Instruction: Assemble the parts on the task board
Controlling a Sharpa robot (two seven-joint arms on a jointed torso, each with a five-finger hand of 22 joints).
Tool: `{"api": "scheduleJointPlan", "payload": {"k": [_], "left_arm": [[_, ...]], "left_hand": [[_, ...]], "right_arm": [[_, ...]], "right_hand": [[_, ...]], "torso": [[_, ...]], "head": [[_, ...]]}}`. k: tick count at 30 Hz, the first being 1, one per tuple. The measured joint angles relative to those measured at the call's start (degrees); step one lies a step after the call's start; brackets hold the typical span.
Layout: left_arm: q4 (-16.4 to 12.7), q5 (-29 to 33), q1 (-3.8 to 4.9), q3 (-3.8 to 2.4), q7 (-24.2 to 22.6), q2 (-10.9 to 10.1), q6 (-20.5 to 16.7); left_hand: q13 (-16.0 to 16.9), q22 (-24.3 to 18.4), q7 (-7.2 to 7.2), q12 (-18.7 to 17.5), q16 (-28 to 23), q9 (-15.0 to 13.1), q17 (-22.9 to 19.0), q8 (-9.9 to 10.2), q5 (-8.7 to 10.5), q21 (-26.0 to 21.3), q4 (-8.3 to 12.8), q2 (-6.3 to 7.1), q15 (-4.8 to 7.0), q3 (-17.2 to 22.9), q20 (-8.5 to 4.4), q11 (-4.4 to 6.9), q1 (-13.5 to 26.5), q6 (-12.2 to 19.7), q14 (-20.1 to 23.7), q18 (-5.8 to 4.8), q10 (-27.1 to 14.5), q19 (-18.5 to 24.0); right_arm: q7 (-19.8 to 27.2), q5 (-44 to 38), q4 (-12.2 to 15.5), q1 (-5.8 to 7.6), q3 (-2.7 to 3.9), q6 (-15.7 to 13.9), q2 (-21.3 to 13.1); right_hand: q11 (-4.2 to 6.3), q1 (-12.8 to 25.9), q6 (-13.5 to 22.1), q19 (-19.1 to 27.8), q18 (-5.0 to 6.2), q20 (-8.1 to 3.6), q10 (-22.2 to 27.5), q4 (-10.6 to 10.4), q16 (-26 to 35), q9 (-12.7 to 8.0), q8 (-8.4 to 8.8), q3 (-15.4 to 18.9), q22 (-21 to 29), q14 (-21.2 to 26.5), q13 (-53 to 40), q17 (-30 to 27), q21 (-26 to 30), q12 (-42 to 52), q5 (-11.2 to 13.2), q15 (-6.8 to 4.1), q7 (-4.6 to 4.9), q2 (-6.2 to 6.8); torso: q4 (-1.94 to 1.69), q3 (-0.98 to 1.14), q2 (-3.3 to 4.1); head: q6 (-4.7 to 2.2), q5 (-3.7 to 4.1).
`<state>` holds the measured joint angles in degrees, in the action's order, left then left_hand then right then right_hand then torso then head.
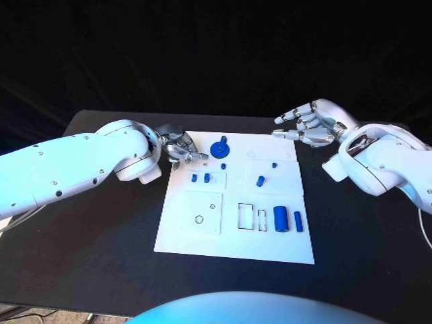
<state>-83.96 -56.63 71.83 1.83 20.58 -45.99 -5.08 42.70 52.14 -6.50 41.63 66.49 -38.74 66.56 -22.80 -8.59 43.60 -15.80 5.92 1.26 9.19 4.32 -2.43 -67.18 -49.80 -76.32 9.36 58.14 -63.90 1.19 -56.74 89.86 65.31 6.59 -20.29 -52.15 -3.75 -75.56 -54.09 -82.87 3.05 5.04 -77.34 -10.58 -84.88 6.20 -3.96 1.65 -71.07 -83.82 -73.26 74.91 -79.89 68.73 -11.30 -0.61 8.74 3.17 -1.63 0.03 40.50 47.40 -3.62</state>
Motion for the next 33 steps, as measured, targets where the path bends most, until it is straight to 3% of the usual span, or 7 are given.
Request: {"api": "scheduleJointPlan", "payload": {"k": [2,6,14,16,18,22,33], "left_arm": [[0.3,0.6,0.0,0.0,-3.0,0.3,-1.7],[1.2,-0.5,0.0,0.31,-9.5,1.7,-5.5],[3.1,-11.6,-0.71,0.98,-17.3,5.6,-9.7],[3.6,-15.1,-0.98,1.08,-17.8,6.5,-10.0],[3.9,-17.9,-1.15,1.13,-17.9,7.1,-10.0],[4.6,-22.8,-1.33,1.18,-17.5,8.2,-9.0],[6.9,-29.6,-1.55,1.21,-15.0,11.3,-4.9]], "left_hand": [[-3.1,-4.3,-1.82,-4.0,-14.9,1.7,-12.0,1.5,0.01,-6.4,1.6,0.37,-1.71,1.8,1.36,-1.9,-4.5,2.6,9.5,0.02,-4.5,3.9],[-11.3,-10.1,-3.18,-12.0,-25.6,7.1,-20.5,4.5,0.91,-13.9,5.0,1.63,-2.81,6.7,3.2,-3.44,-13.8,4.0,13.9,0.01,-7.4,5.6],[-24.8,-11.3,-1.66,-21.6,-26.1,18.0,-24.4,10.3,0.94,-13.9,8.8,4.99,-2.17,11.4,2.41,-3.06,-18.1,-0.5,8.4,0.01,-3.5,0.6],[-26.5,-10.5,-1.18,-22.4,-21.8,19.5,-21.7,11.0,0.94,-12.6,8.8,5.45,-1.94,11.4,2.15,-2.77,-17.7,-1.5,5.5,0.09,-2.3,-1.3],[-27.9,-4.8,-1.0,-22.9,-6.5,20.7,-8.6,11.2,0.93,-4.8,8.7,6.0,-1.4,11.3,1.72,-2.29,-16.5,-3.2,-2.5,0.44,-1.0,-7.0],[-30.3,10.7,-0.7,-24.2,9.1,23.0,5.4,12.3,0.93,14.4,8.3,6.25,-0.56,11.4,0.93,-1.58,-15.5,-5.9,-7.5,-2.23,1.4,-16.1],[-32.6,18.5,-0.44,-25.7,12.7,25.3,8.4,13.3,0.93,23.4,8.1,6.31,-0.56,11.3,0.55,-1.35,-15.0,-7.6,-7.5,-3.99,3.3,-18.8]], "right_arm": [[0.0,0.0,0.0,-0.03,0.0,0.0,0.0],[0.0,0.0,0.0,-0.05,0.0,0.0,0.0],[0.0,0.0,-0.2,-0.09,0.0,0.0,0.2],[0.0,0.1,-0.2,-0.1,0.0,0.0,0.2],[0.0,0.1,-0.3,-0.1,0.0,0.0,0.2],[0.0,0.2,-0.3,-0.12,0.0,0.0,0.3],[0.0,0.4,-0.3,-0.13,0.0,0.0,0.4]], "right_hand": [[0.0,0.0,0.0,0.0,0.0,0.0,0.0,0.0,0.0,0.0,0.0,0.0,0.0,0.0,0.0,0.0,0.0,0.0,0.0,0.0,0.0,0.0],[0.0,0.0,0.0,0.0,0.0,0.0,0.0,0.0,0.0,0.0,0.0,0.0,0.0,0.0,0.0,0.0,0.0,0.0,-0.2,0.0,0.0,0.0],[0.0,0.0,0.0,0.0,0.0,0.0,0.0,0.0,0.0,0.0,0.0,0.0,0.0,0.0,0.0,0.0,0.0,0.0,-0.2,0.0,0.0,0.0],[0.0,0.0,0.0,0.0,0.0,0.0,0.0,0.1,0.0,0.0,0.0,0.1,0.0,0.0,0.0,0.0,0.0,0.0,-0.2,0.0,0.0,0.0],[0.0,0.0,0.0,0.0,0.0,0.0,0.0,0.2,0.0,0.0,0.0,0.2,0.0,0.0,0.0,0.0,0.0,0.0,-0.2,0.0,0.0,0.0],[0.0,0.0,0.0,0.0,0.0,0.0,0.0,0.2,0.0,0.0,0.0,0.2,0.0,0.0,0.0,0.0,0.0,0.0,-0.2,0.0,0.0,0.0],[0.0,0.0,0.0,0.0,0.0,0.0,0.0,0.2,0.0,0.0,0.0,0.2,0.0,0.0,0.0,0.0,0.0,0.0,-0.2,0.0,0.0,0.0]], "torso": [[-0.01,-0.01,0.0],[-0.04,0.0,0.02],[0.03,-0.05,0.03],[0.03,-0.05,0.03],[0.04,-0.05,0.04],[0.04,-0.04,0.04],[0.06,-0.05,0.06]], "head": [[-0.12,0.04],[-0.46,0.3],[-0.99,0.64],[-1.11,0.7],[-1.21,0.79],[-1.3,0.87],[-1.34,1.03]]}}
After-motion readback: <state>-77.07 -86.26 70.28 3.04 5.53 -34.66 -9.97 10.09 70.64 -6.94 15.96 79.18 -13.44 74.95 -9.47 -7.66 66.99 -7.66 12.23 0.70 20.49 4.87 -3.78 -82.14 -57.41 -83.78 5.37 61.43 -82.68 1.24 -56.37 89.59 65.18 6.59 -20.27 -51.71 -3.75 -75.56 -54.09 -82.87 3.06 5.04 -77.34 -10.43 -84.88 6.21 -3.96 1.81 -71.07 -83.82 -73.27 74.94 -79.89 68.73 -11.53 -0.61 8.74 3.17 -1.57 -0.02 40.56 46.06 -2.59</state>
